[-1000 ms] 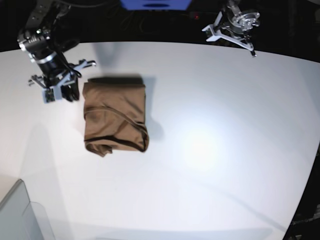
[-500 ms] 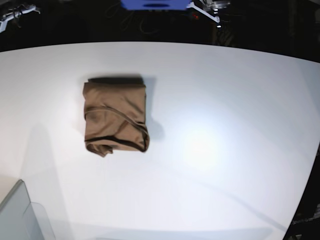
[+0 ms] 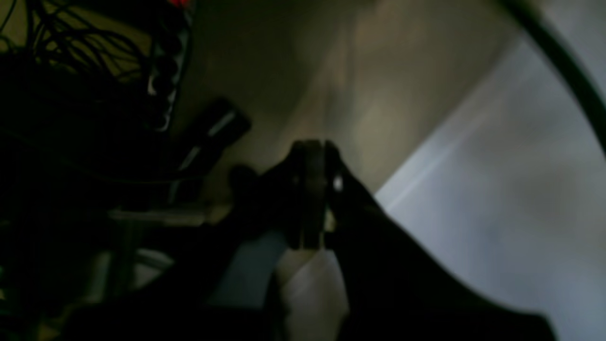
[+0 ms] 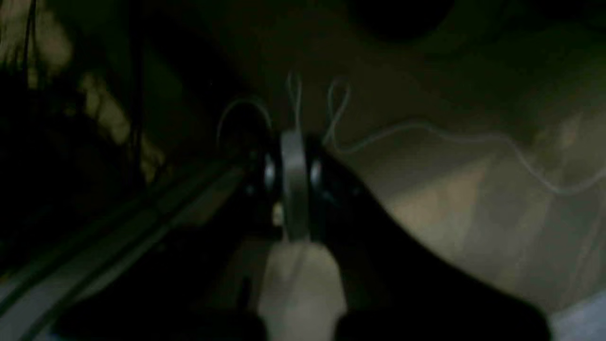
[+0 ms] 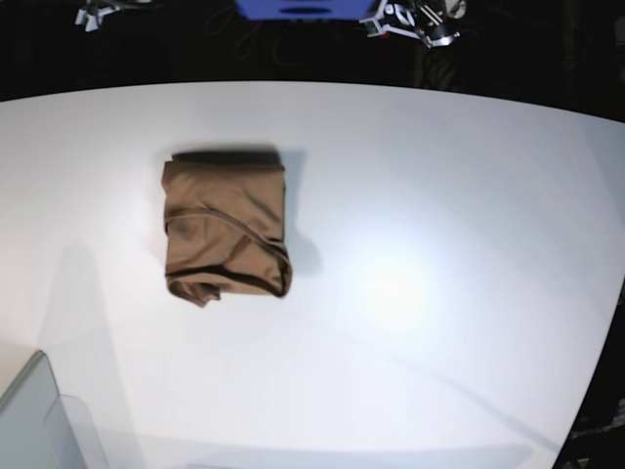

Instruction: Layout the t-shirt on the table in an organized manner, then fold the t-shirt properly

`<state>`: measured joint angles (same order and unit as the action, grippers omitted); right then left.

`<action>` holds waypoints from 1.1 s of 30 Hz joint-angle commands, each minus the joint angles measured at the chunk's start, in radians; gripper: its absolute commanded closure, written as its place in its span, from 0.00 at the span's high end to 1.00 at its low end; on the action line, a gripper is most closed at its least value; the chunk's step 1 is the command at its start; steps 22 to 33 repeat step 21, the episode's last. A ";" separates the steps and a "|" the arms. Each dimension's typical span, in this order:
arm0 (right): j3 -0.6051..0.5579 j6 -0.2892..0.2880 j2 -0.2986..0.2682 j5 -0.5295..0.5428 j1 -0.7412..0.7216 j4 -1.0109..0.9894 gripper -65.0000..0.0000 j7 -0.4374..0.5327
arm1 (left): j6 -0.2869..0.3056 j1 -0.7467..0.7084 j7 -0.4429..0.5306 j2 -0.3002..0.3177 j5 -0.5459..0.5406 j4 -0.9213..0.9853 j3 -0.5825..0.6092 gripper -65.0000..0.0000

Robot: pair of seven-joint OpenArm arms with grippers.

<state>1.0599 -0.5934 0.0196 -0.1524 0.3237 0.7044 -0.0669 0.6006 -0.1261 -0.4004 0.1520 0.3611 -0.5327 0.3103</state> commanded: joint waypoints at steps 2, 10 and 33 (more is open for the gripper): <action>-0.031 0.163 -0.008 0.004 -0.028 -0.084 0.00 0.092 | -0.011 0.093 0.065 0.004 -0.099 0.150 -0.003 0.00; -0.002 0.679 -0.005 0.009 -0.171 -0.573 0.00 0.490 | -0.245 0.220 0.335 -0.004 -0.443 0.443 0.003 0.00; -0.005 0.720 0.056 0.006 -0.162 -0.536 0.00 0.531 | -0.462 0.217 0.335 -0.007 -0.804 0.455 0.010 0.00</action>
